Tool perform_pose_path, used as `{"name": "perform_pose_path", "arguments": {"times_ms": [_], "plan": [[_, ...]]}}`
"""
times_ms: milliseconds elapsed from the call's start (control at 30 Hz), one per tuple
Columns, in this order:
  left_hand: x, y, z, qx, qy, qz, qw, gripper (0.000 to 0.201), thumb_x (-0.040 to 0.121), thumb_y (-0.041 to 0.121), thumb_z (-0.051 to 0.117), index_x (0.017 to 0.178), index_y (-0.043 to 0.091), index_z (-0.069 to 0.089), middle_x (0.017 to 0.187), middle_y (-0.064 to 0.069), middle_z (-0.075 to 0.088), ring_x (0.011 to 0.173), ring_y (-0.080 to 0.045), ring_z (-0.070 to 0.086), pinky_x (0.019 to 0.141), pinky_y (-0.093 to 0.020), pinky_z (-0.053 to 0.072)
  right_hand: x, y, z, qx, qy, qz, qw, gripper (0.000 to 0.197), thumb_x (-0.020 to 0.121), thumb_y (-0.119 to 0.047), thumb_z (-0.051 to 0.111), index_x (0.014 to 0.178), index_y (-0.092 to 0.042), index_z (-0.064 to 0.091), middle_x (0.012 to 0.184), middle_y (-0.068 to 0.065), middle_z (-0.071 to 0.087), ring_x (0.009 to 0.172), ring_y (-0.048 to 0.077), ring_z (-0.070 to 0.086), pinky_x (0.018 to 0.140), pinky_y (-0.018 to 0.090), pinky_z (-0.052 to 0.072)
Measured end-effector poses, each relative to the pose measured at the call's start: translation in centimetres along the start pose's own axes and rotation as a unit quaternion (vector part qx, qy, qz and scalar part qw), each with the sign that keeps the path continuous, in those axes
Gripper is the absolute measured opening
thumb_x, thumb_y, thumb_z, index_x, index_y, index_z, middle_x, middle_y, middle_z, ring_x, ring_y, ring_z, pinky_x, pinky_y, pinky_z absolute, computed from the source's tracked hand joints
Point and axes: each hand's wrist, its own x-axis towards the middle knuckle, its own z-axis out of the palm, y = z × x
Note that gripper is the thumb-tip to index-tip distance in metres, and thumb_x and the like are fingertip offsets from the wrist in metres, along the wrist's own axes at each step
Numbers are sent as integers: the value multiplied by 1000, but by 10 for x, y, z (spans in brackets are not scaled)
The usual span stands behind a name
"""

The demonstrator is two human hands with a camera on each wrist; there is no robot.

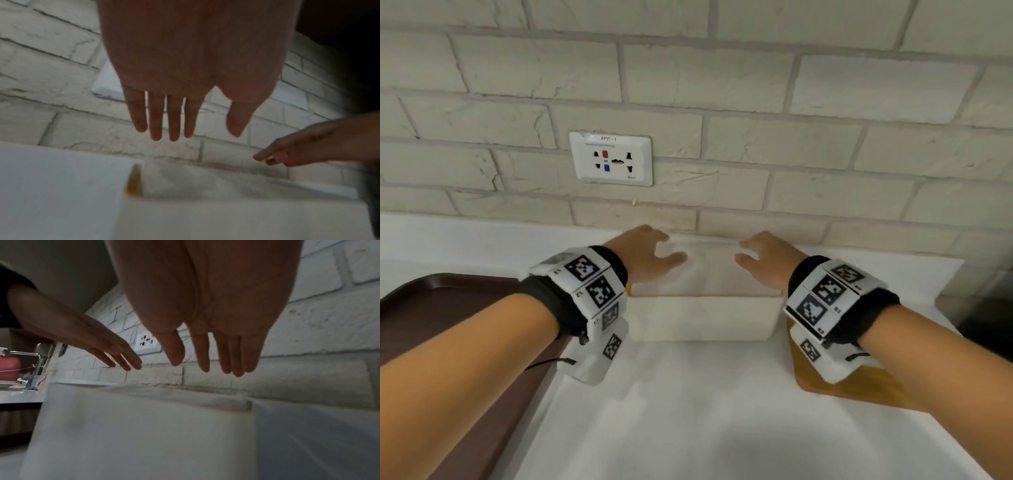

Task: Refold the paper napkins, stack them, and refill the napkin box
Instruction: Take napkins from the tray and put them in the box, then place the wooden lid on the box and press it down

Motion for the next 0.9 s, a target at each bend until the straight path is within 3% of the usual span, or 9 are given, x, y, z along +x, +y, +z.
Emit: {"name": "perform_pose_path", "arguments": {"times_ms": [100, 200, 300, 367, 433, 533, 633, 700, 900], "plan": [[3, -1, 28, 99, -118, 14, 988, 86, 82, 76, 14, 147, 20, 27, 156, -3, 22, 145, -25, 17, 119, -40, 14, -1, -5, 12, -37, -111, 8, 993, 50, 102, -36, 20, 145, -15, 30, 154, 6, 28, 140, 23, 28, 112, 27, 21], [5, -6, 39, 180, -143, 19, 973, 116, 55, 90, -12, 149, 30, 19, 158, -1, 15, 147, -23, 3, 119, -45, -1, -4, -7, 17, -11, -132, 15, 991, 52, 101, -41, 19, 145, -16, 29, 151, 7, 33, 137, 24, 33, 108, 27, 27], [-2, -9, 32, 142, -109, 27, 984, 120, 55, 95, 4, 149, 21, 17, 159, -2, 13, 147, -19, 6, 119, -46, -6, -13, 4, 4, 110, -59, 27, 992, 50, 101, -40, 24, 140, -13, 38, 145, 9, 42, 132, 24, 40, 103, 25, 31], [-10, -17, 29, 86, -53, 24, 995, 114, 62, 90, 35, 150, 22, 9, 160, -1, 5, 148, -18, 2, 120, -42, -5, -22, 25, -4, 192, 55, 36, 979, 41, 99, -31, 34, 134, -12, 46, 139, 9, 49, 127, 23, 45, 93, 21, 34], [-16, -31, 30, -13, -2, 10, 1000, 122, 60, 72, 64, 151, 21, 1, 159, -1, -2, 147, -19, 1, 121, -39, 2, -34, 56, -5, 166, 101, 47, 980, 34, 95, -19, 46, 127, -10, 50, 135, 9, 51, 124, 23, 47, 94, 23, 36], [-19, -49, 39, -192, -36, -41, 980, 155, 27, 70, 80, 151, 17, 2, 157, -3, 15, 143, -21, 22, 117, -38, 22, -55, 95, 11, 1, -66, 98, 993, 54, 83, -22, 62, 133, -15, 42, 139, 6, 45, 125, 22, 46, 102, 29, 38], [-8, -64, 54, -287, -62, -54, 955, 150, 11, 73, 79, 143, 21, 32, 136, 0, 52, 123, -19, 51, 108, -41, 39, -75, 112, 28, -89, -186, 123, 971, 77, 74, -31, 70, 141, -23, 31, 139, 0, 41, 121, 18, 46, 98, 26, 42], [-1, -68, 63, -327, -52, -49, 942, 137, 14, 70, 82, 136, 23, 41, 126, 3, 58, 118, -18, 55, 105, -42, 42, -83, 119, 36, -77, -196, 110, 971, 81, 73, -33, 72, 141, -26, 30, 138, -2, 39, 120, 16, 45, 93, 21, 40], [9, -59, 73, -361, -60, -26, 930, 129, 25, 61, 87, 139, 27, 37, 125, 6, 59, 114, -16, 58, 105, -41, 43, -91, 131, 50, -38, -164, 98, 981, 67, 74, -28, 72, 134, -27, 41, 132, -4, 45, 117, 12, 47, 86, 17, 37]]}}
